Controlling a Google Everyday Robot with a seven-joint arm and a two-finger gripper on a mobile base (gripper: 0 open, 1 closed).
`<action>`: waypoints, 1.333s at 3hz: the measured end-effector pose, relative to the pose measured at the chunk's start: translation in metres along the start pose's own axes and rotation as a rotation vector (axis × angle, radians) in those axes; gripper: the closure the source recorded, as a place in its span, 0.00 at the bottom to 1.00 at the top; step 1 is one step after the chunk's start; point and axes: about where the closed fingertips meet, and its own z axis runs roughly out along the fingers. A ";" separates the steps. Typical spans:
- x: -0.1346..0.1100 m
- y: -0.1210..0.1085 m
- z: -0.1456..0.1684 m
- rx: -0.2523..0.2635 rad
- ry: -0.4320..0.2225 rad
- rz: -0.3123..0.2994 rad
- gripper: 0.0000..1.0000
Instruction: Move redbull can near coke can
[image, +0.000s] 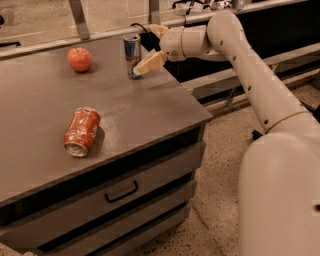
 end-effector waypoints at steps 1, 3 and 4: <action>0.001 0.000 0.012 -0.004 -0.022 0.012 0.00; 0.002 0.005 0.030 -0.034 -0.053 0.052 0.41; 0.002 0.006 0.033 -0.046 -0.062 0.068 0.64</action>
Offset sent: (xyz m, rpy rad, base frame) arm 0.0136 0.0219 -0.0112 0.0631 0.0408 0.0222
